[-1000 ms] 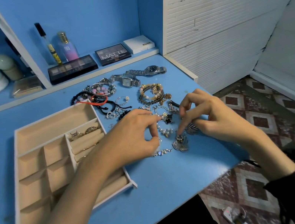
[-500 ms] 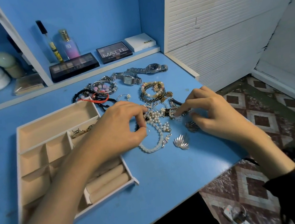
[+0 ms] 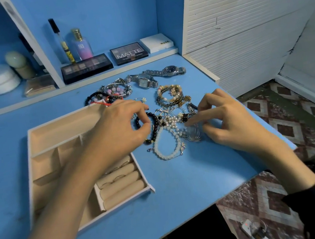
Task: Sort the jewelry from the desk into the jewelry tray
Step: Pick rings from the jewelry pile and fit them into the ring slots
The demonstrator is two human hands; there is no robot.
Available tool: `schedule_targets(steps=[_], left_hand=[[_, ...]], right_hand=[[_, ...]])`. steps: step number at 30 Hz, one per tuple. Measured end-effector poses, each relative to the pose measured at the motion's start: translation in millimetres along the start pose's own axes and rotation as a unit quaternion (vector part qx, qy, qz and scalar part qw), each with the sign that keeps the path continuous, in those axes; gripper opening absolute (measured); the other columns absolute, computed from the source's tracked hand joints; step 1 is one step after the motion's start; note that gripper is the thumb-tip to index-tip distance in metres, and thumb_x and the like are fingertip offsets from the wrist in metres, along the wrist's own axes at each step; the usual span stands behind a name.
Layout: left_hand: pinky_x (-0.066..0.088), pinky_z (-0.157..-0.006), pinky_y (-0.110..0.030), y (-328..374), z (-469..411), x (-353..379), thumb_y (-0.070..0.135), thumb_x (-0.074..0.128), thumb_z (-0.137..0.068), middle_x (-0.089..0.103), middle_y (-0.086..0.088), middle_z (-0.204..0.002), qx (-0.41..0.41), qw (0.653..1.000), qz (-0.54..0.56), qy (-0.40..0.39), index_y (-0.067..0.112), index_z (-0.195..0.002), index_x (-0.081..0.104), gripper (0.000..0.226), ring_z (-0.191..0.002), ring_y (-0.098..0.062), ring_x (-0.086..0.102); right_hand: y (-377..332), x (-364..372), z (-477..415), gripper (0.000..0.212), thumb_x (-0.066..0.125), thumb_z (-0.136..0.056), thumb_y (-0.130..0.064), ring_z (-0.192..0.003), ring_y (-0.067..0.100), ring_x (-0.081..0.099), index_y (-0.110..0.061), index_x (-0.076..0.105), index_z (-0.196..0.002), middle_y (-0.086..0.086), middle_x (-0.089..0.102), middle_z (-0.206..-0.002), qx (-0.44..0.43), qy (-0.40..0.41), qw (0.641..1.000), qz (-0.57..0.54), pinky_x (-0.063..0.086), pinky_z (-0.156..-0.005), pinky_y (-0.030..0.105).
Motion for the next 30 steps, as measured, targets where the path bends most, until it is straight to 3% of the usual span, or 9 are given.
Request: schedule_targets(steps=[3, 6, 9, 13, 17, 19, 21, 25, 30], left_hand=[[0.031, -0.084, -0.02, -6.3, 1.2, -8.2, 0.019, 0.064, -0.082, 0.066, 0.011, -0.1, -0.016, 0.998, -0.006, 0.057, 0.02, -0.078, 0.064, 0.004, -0.096, -0.006, 0.053], [0.031, -0.076, -0.022, -9.6, 3.4, -12.9, 0.02, 0.065, -0.082, 0.066, 0.009, -0.09, -0.024, 0.995, -0.01, 0.093, 0.018, -0.079, 0.066, 0.004, -0.088, -0.009, 0.052], [0.029, -0.072, -0.021, -11.1, 6.9, -17.8, 0.021, 0.066, -0.082, 0.065, 0.009, -0.088, -0.035, 0.993, -0.006, 0.109, 0.019, -0.079, 0.066, 0.003, -0.086, -0.01, 0.051], [0.038, -0.081, -0.025, -20.6, 11.6, -24.8, 0.021, 0.065, -0.082, 0.065, 0.011, -0.087, -0.051, 0.99, -0.005, 0.133, 0.022, -0.079, 0.066, 0.003, -0.09, -0.011, 0.052], [0.039, -0.078, -0.026, -28.5, 16.9, -22.6, 0.021, 0.065, -0.082, 0.066, 0.008, -0.086, -0.062, 0.982, -0.017, 0.175, 0.017, -0.079, 0.066, 0.005, -0.088, -0.014, 0.053], [0.035, -0.073, -0.022, -30.7, 20.0, -19.9, 0.02, 0.065, -0.082, 0.066, 0.005, -0.084, -0.061, 0.978, -0.027, 0.198, 0.016, -0.079, 0.065, 0.005, -0.086, -0.016, 0.052], [0.031, -0.07, -0.02, -32.9, 22.8, -18.4, 0.017, 0.064, -0.081, 0.065, 0.005, -0.083, -0.059, 0.974, -0.027, 0.216, 0.015, -0.078, 0.065, 0.004, -0.086, -0.016, 0.051], [0.031, -0.07, -0.018, -37.4, 27.0, -18.7, 0.014, 0.065, -0.081, 0.065, 0.005, -0.084, -0.053, 0.97, -0.023, 0.236, 0.015, -0.077, 0.064, 0.004, -0.084, -0.013, 0.049], [0.031, -0.071, -0.016, -39.0, 30.8, -22.4, 0.01, 0.066, -0.079, 0.064, 0.007, -0.083, -0.047, 0.967, -0.02, 0.251, 0.016, -0.076, 0.064, 0.007, -0.082, -0.01, 0.046]], right_hand=[[-22.5, 14.3, -2.6, 0.029, 0.054, -0.08, -0.02, -0.081, 0.02, 0.044, -0.027, 0.072, -0.102, 0.001, 0.054, -0.081, -0.037, -0.012, 0.999, -0.004, 0.039, -0.073, 0.034], [-42.9, 34.0, -4.9, 0.03, 0.055, -0.084, -0.03, -0.083, 0.017, 0.041, -0.034, 0.068, -0.11, -0.001, 0.053, -0.088, -0.097, -0.056, 0.993, 0.032, 0.036, -0.075, 0.03], [-44.2, 39.9, -6.7, 0.024, 0.053, -0.084, -0.04, -0.083, 0.013, 0.037, -0.033, 0.073, -0.096, -0.004, 0.052, -0.086, -0.1, -0.052, 0.993, 0.038, 0.036, -0.073, 0.029], [-36.1, 31.9, -13.8, 0.03, 0.049, -0.084, -0.041, -0.078, 0.019, 0.044, -0.022, 0.071, -0.078, -0.001, 0.055, -0.08, -0.059, 0.015, 0.998, 0.027, 0.042, -0.068, 0.041], [-52.3, 45.6, -27.2, 0.03, 0.049, -0.084, -0.033, -0.084, 0.02, 0.047, -0.024, 0.068, -0.106, -0.005, 0.065, -0.095, -0.096, -0.018, 0.994, 0.051, 0.043, -0.071, 0.041], [-62.5, 57.5, -29.8, 0.033, 0.047, -0.084, -0.033, -0.087, 0.019, 0.05, -0.026, 0.068, -0.109, -0.01, 0.066, -0.105, -0.125, -0.042, 0.988, 0.078, 0.04, -0.069, 0.036], [-66.4, 61.0, -30.5, 0.031, 0.047, -0.083, -0.035, -0.086, 0.019, 0.052, -0.026, 0.072, -0.099, -0.013, 0.068, -0.103, -0.13, -0.035, 0.987, 0.092, 0.033, -0.067, 0.032], [-57.0, 53.3, -29.9, 0.028, 0.051, -0.084, -0.035, -0.08, 0.019, 0.053, -0.022, 0.073, -0.074, -0.012, 0.07, -0.079, -0.105, 0.015, 0.989, 0.1, 0.022, -0.067, 0.026], [-45.5, 48.2, -30.8, 0.044, 0.044, -0.088, -0.037, -0.073, 0.022, 0.051, -0.013, 0.061, -0.055, -0.006, 0.061, -0.059, -0.081, 0.042, 0.988, 0.121, 0.037, -0.066, 0.033]])
Point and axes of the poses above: each hand's wrist, its own z-axis away from the middle knuckle, its own x-axis out of the palm, y = z × x, the point moved 4 cm from there along -z, towards the middle knuckle
